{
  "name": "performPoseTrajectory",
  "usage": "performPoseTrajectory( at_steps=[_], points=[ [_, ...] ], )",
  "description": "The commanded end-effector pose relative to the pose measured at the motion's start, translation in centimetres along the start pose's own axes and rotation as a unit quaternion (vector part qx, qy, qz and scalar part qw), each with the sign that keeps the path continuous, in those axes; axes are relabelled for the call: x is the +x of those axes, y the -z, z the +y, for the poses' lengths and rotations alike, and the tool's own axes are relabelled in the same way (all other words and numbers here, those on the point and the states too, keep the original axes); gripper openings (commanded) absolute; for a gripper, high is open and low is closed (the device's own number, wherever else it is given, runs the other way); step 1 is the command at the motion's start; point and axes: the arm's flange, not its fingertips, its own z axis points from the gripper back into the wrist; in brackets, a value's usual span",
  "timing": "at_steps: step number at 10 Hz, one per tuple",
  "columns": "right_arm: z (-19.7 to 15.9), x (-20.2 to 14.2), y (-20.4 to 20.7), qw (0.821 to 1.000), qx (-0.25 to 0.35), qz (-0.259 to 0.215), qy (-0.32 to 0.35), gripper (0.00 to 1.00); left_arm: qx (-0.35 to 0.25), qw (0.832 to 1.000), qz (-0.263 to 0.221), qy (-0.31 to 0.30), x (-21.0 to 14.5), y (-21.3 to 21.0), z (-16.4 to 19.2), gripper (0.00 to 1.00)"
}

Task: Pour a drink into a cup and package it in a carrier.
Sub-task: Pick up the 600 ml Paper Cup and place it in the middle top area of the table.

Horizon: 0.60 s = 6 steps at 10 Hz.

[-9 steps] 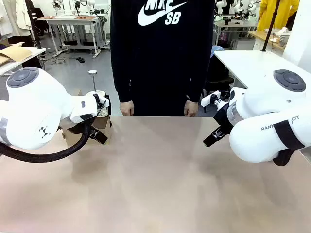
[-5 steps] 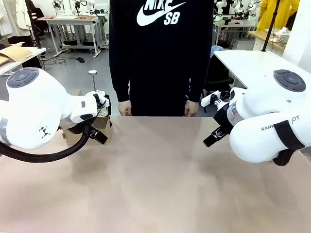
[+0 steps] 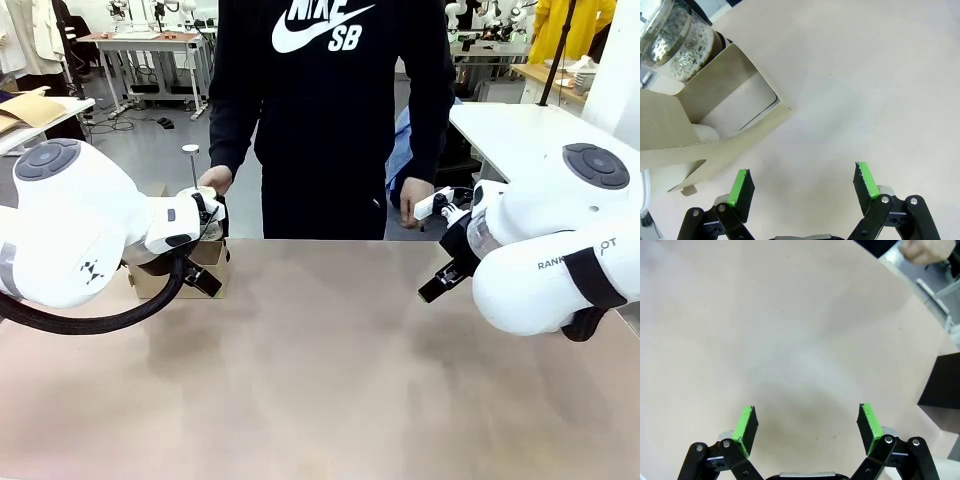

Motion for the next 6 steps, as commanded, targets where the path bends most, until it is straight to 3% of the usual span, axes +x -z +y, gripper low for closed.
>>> performPoseTrajectory(
  at_steps=[1, 2, 6],
  points=[
    [0.0, 0.0, 0.0, 1.000, 0.000, 0.000, 0.001, 1.00, 0.000, 1.000, 0.000, 0.000, 0.0, 0.0, 0.0, 1.00],
    [0.0, 0.0, 0.0, 1.000, 0.000, 0.000, 0.000, 1.00, 0.000, 1.000, 0.000, 0.000, 0.0, 0.0, 0.0, 1.00],
    [-4.7, 8.8, -10.1, 0.999, 0.018, -0.027, 0.008, 1.00, 0.000, 1.000, 0.000, 0.000, 0.0, 0.0, 0.0, 1.00]
  ],
)
